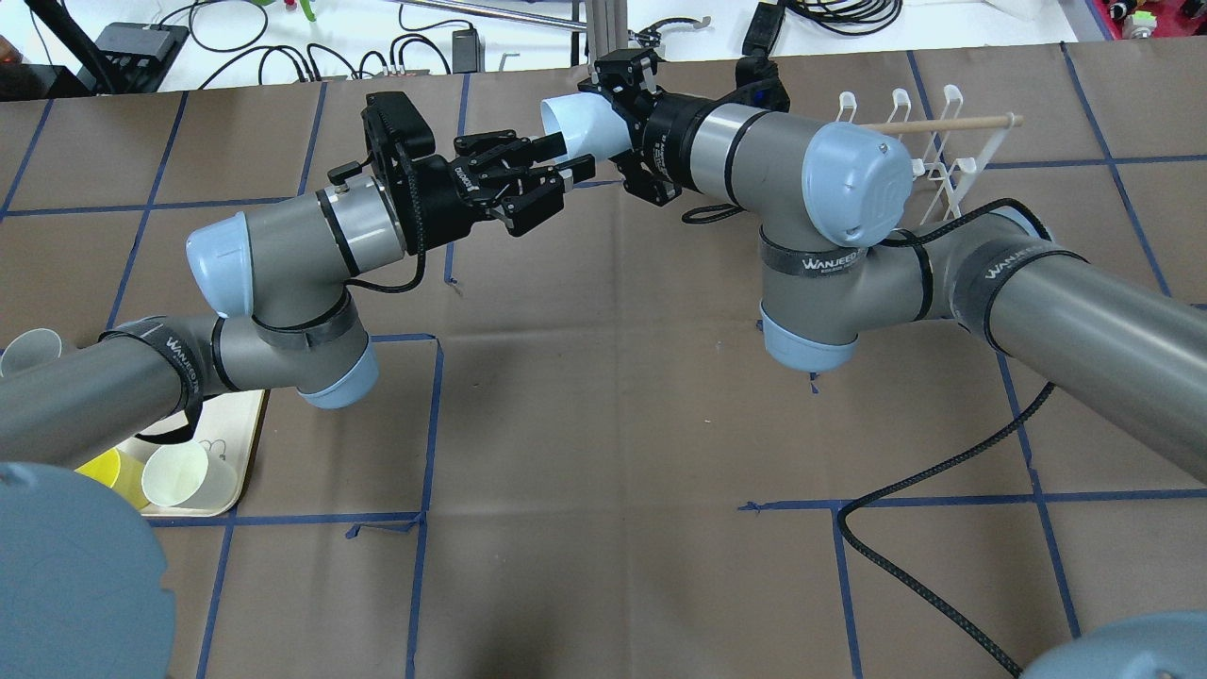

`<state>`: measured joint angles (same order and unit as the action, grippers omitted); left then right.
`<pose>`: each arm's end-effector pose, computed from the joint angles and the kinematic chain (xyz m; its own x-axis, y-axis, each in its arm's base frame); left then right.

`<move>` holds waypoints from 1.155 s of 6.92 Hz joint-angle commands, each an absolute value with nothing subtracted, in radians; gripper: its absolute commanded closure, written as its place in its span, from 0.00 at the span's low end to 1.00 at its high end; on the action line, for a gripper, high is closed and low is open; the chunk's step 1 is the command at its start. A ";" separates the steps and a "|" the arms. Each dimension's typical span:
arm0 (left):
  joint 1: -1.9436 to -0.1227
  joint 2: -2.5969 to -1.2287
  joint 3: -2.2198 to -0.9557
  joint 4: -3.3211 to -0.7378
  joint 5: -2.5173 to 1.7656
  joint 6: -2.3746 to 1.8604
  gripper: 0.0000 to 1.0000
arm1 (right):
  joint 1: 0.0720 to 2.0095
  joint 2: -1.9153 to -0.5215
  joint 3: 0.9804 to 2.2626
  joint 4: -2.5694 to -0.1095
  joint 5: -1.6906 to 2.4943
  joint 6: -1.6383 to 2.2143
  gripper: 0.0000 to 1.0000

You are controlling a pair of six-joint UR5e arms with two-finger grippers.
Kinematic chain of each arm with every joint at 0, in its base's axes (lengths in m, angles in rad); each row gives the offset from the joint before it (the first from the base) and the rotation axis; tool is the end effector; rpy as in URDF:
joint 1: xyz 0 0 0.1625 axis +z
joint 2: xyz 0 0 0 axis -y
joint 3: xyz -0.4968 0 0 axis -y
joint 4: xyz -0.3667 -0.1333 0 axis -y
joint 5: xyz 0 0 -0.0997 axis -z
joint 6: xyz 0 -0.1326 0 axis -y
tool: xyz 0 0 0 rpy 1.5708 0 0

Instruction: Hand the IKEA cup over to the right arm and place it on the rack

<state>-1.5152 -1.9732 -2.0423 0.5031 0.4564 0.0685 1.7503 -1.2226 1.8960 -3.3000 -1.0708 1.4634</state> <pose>-0.2230 -0.5337 0.4102 -0.4868 0.8337 0.2607 0.0132 0.3055 -0.9521 0.3020 -0.5616 0.4302 -0.1720 0.4210 -0.8906 0.7750 0.6159 0.1415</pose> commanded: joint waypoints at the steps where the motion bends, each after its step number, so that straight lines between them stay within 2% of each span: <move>1: -1.500 -1.951 -2.042 0.505 0.482 0.067 0.05 | 1.749 -1.224 1.888 -3.289 -1.069 1.462 0.48; 4: -1.355 -1.930 -2.054 0.503 0.384 0.063 0.04 | 1.645 -1.215 1.841 -3.290 -1.066 1.395 0.53; 6: -1.283 -1.936 -2.037 0.489 0.370 0.049 0.04 | 1.530 -1.215 1.833 -3.292 -1.071 1.057 0.56; 8: -1.293 -1.948 -1.999 0.483 0.621 0.002 0.03 | 1.456 -1.177 1.760 -3.300 -1.078 0.616 0.57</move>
<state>-1.2904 -1.9416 -2.0227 0.4887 0.4884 0.0261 1.4971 -1.2034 1.8019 -3.2939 -1.0757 0.8489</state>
